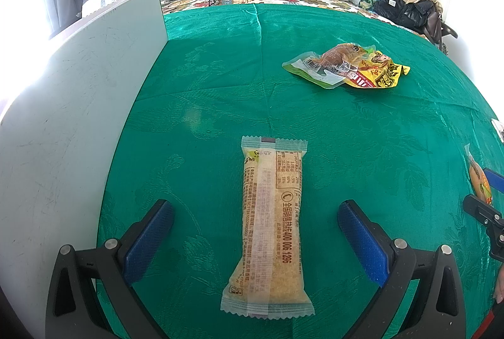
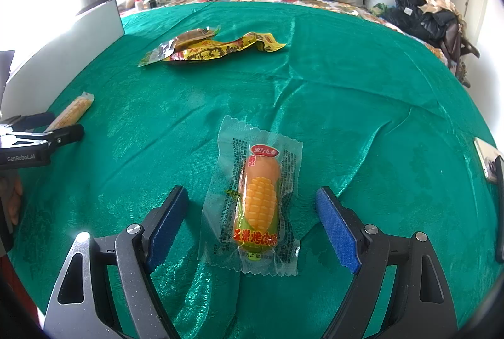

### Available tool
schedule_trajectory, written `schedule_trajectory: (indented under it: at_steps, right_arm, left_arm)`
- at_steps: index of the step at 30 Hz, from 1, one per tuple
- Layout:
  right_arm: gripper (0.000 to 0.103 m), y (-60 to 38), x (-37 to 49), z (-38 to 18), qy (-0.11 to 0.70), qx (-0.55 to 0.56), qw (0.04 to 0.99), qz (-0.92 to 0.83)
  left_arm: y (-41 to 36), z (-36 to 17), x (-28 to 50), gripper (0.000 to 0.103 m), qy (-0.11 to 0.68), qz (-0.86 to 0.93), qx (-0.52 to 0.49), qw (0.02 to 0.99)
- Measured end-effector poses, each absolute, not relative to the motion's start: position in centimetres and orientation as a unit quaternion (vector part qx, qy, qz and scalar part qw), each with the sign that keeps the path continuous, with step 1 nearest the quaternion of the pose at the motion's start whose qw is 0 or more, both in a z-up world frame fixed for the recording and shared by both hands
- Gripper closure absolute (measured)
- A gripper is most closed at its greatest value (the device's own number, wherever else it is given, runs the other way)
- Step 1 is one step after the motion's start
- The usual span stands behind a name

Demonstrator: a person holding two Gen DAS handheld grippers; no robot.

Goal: Organize snacks
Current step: 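Lower the open right tool over the clear corn-shaped ice-cream packet, then grasp the wafer bar with the left tool while right grasps the corn packet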

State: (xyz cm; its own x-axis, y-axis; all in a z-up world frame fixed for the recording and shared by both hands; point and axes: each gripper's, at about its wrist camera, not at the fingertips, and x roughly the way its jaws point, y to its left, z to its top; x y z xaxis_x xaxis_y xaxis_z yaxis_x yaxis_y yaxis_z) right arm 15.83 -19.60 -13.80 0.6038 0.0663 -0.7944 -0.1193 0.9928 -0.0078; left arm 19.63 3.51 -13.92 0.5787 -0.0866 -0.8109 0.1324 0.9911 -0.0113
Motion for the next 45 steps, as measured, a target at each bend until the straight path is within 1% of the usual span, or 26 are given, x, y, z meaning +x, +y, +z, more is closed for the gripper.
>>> schedule_trajectory:
  at_steps: [13,16,18,20,21,25,27,28,29,30,31,32,33,35,41,45]
  right_arm:
    - [0.017,-19.6,15.7,-13.8,0.443,-0.029,0.895,0.053]
    - [0.014,-19.4,15.9,-13.9,0.450,-0.032,0.891,0.059]
    - [0.013,-19.4,16.6,-13.7,0.481,-0.043,0.872,0.080]
    - [0.014,-19.6,17.9,-13.2,0.536,-0.044,0.836,0.108]
    - [0.015,-20.1,18.4,-12.8,0.560,-0.026,0.820,0.116]
    - [0.015,-22.6,20.2,-11.8,0.628,0.065,0.770,0.093]
    - [0.017,-22.6,20.8,-12.0,0.647,0.078,0.754,0.087]
    - [0.017,-22.2,21.0,-12.0,0.645,0.071,0.756,0.083]
    - [0.017,-21.8,21.2,-12.1,0.643,0.059,0.760,0.077]
    - [0.017,-21.3,21.3,-12.4,0.642,0.050,0.762,0.070]
    - [0.023,-21.0,21.4,-12.6,0.643,0.045,0.762,0.064]
    - [0.048,-20.5,21.3,-12.6,0.640,0.031,0.766,0.052]
    - [0.058,-20.0,21.1,-12.3,0.637,0.011,0.770,0.039]
    - [0.062,-19.6,20.2,-11.7,0.632,0.030,0.772,0.059]
    - [0.062,-19.6,16.3,-9.2,0.604,0.068,0.791,0.071]
    - [0.062,-18.1,15.0,-7.9,0.599,0.079,0.792,0.086]
  left_arm:
    - [3.6,-13.9,19.7,0.000,0.455,-0.062,0.026,0.888]
    - [3.7,-13.9,20.0,0.000,0.471,-0.070,0.028,0.879]
    - [3.6,-13.7,20.4,0.000,0.498,-0.085,0.041,0.862]
    - [3.5,-13.5,20.8,0.000,0.527,-0.101,0.054,0.842]
    - [3.6,-13.3,21.0,0.000,0.540,-0.109,0.057,0.833]
    - [4.6,-12.8,21.7,0.001,0.568,-0.121,0.016,0.814]
    - [4.5,-12.7,21.7,0.002,0.575,-0.113,0.015,0.810]
    - [4.3,-12.6,21.6,0.005,0.573,-0.107,0.024,0.812]
    - [3.9,-12.5,21.3,0.014,0.569,-0.100,0.040,0.815]
    - [3.5,-12.4,21.0,0.026,0.560,-0.094,0.064,0.821]
    - [3.5,-12.1,20.6,0.036,0.550,-0.107,0.063,0.826]
    - [3.6,-11.7,20.2,0.068,0.540,-0.110,0.070,0.831]
    - [3.9,-11.5,19.8,0.083,0.539,-0.116,0.067,0.832]
    - [4.6,-11.3,19.1,0.084,0.539,-0.127,0.038,0.832]
    - [7.2,-9.2,14.4,0.084,0.498,-0.157,-0.059,0.851]
    - [7.9,-6.5,11.6,0.084,0.472,-0.172,-0.121,0.856]
